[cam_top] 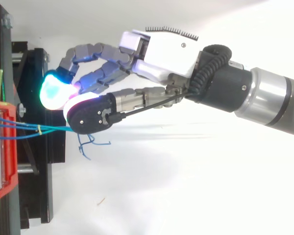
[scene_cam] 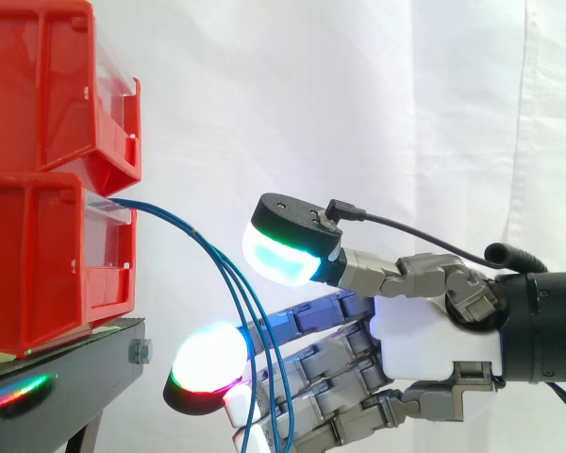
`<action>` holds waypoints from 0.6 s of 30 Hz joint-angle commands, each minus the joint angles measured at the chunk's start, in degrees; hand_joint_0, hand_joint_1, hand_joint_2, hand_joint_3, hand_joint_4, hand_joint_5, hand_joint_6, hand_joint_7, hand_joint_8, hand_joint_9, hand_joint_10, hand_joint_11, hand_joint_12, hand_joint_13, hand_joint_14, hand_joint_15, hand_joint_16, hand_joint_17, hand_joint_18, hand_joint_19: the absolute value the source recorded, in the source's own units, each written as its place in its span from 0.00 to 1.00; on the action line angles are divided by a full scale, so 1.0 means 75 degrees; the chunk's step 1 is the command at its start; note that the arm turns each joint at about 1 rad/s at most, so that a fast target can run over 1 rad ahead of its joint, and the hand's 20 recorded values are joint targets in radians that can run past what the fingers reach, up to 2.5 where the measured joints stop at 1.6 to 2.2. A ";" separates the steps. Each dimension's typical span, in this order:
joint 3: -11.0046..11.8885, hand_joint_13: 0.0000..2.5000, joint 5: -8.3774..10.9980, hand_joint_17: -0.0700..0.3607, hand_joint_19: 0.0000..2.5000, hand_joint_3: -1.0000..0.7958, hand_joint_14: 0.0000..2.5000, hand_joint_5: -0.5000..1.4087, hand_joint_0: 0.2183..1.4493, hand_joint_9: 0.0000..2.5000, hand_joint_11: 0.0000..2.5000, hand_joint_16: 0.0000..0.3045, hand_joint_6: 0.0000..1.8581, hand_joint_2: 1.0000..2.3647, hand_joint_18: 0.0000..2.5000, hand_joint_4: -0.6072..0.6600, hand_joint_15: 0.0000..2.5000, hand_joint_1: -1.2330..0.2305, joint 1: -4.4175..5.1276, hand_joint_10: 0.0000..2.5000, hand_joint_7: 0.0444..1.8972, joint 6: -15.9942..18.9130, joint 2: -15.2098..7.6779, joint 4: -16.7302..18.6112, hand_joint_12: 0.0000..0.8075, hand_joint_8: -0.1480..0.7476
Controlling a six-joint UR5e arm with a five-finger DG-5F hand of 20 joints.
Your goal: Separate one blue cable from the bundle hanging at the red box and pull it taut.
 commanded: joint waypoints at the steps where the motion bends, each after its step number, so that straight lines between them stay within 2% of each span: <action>1: 0.0013 0.32 -0.0154 0.38 0.17 0.28 0.01 0.16 0.27 0.32 0.31 0.13 0.27 0.00 0.22 0.66 0.24 0.44 -0.0003 0.01 0.50 0.0092 -0.0009 0.0012 0.50 0.52; 5: 0.0013 0.33 -0.0377 0.38 0.17 0.28 0.01 0.16 0.27 0.32 0.31 0.14 0.27 0.00 0.22 0.66 0.24 0.44 -0.0038 0.01 0.50 0.0104 -0.0009 0.0024 0.50 0.52; 12: 0.0001 0.33 -0.0482 0.38 0.18 0.28 0.01 0.16 0.27 0.32 0.31 0.13 0.27 0.00 0.23 0.66 0.25 0.44 -0.0061 0.01 0.50 0.0174 -0.0009 0.0024 0.50 0.52; 14: -0.0011 0.34 -0.0623 0.38 0.18 0.28 0.01 0.16 0.27 0.32 0.31 0.13 0.27 0.00 0.23 0.66 0.25 0.44 -0.0073 0.01 0.50 0.0174 -0.0009 0.0024 0.50 0.52; 16: -0.0022 0.34 -0.0869 0.38 0.19 0.28 0.01 0.16 0.27 0.32 0.31 0.14 0.27 0.00 0.23 0.66 0.25 0.44 -0.0097 0.01 0.50 0.0198 -0.0009 0.0024 0.50 0.52; 17: -0.0022 0.34 -0.1080 0.38 0.19 0.28 0.01 0.16 0.27 0.32 0.31 0.14 0.27 0.00 0.24 0.66 0.26 0.44 -0.0120 0.01 0.50 0.0233 -0.0009 0.0024 0.50 0.52; 18: -0.0022 0.34 -0.1162 0.38 0.19 0.28 0.01 0.16 0.27 0.32 0.31 0.14 0.27 0.00 0.24 0.66 0.26 0.44 -0.0132 0.01 0.50 0.0245 -0.0009 0.0012 0.50 0.52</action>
